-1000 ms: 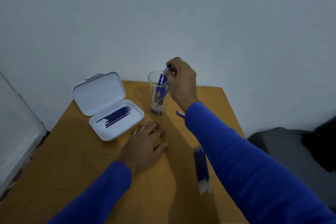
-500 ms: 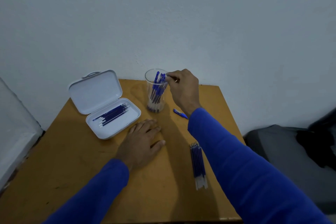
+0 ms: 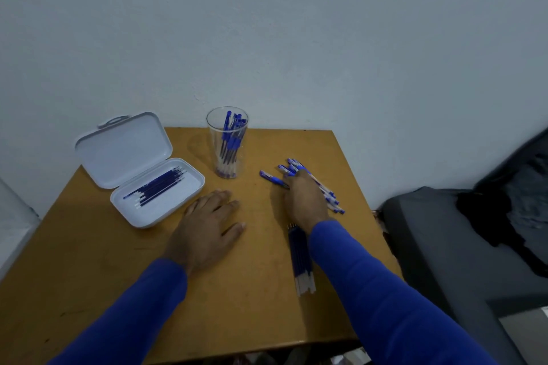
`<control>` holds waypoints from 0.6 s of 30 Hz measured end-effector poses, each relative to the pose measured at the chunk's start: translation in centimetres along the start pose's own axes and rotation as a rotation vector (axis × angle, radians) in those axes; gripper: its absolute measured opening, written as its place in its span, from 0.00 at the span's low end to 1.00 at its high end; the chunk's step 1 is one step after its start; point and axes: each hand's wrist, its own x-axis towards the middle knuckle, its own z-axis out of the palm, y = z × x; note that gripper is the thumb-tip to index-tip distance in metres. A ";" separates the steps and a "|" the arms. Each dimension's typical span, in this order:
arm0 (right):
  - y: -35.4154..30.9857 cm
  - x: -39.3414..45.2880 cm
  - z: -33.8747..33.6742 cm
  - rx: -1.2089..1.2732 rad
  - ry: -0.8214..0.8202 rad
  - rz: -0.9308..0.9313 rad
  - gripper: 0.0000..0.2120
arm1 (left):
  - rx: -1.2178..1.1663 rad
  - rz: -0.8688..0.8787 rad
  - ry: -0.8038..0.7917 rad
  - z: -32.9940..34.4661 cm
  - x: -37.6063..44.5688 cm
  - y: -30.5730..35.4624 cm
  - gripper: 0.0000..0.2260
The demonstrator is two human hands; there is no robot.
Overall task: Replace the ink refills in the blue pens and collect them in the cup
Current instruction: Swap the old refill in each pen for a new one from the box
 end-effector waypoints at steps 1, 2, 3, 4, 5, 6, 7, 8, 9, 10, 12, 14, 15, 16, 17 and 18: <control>0.0 0.1 0.2 0.007 0.012 -0.002 0.14 | -0.003 0.002 0.001 0.0 0.0 0.0 0.28; 0.0 0.0 0.4 0.016 0.022 -0.003 0.13 | -0.006 0.004 0.002 0.0 0.0 0.0 0.28; -0.1 0.0 0.4 0.025 0.031 -0.002 0.12 | -0.007 0.004 0.002 0.0 0.0 0.0 0.28; -0.1 0.0 0.3 0.036 0.040 0.002 0.11 | -0.006 0.004 0.004 -0.1 0.0 0.1 0.27; -0.1 -0.1 0.4 0.044 0.044 0.008 0.11 | -0.004 0.004 0.007 -0.1 -0.1 0.1 0.27; -0.2 0.0 0.4 0.054 0.053 0.014 0.11 | -0.002 0.006 0.013 -0.1 -0.1 0.1 0.27; -0.2 -0.1 0.3 0.056 0.057 0.020 0.11 | -0.001 0.008 0.017 0.0 -0.1 0.1 0.27; -0.3 -0.1 0.3 0.059 0.058 0.026 0.11 | -0.001 0.009 0.018 0.0 -0.1 0.1 0.27; -0.4 -0.1 0.2 0.049 0.048 0.032 0.11 | -0.001 0.010 0.016 0.1 -0.1 0.0 0.27; -0.4 0.0 0.2 0.036 0.037 0.036 0.11 | -0.002 0.009 0.013 0.1 0.0 -0.1 0.28; -0.5 0.0 0.1 0.030 0.023 0.048 0.12 | -0.006 0.005 0.007 0.2 0.0 -0.2 0.28; -0.7 0.0 -0.1 0.046 0.014 0.060 0.12 | -0.005 0.002 0.003 0.3 0.1 -0.3 0.28; -0.9 -0.1 -0.2 0.048 0.002 0.064 0.12 | -0.004 0.003 0.005 0.3 0.1 -0.3 0.28; -1.0 -0.2 -0.2 0.058 -0.004 0.069 0.12 | -0.003 0.005 0.011 0.4 0.0 -0.3 0.28; -1.2 -0.5 -0.3 0.083 -0.008 0.074 0.12 | -0.002 0.007 0.015 0.4 0.0 -0.3 0.28; -1.5 -0.7 -0.5 0.119 -0.010 0.080 0.12 | -0.001 0.009 0.017 0.4 0.1 -0.3 0.28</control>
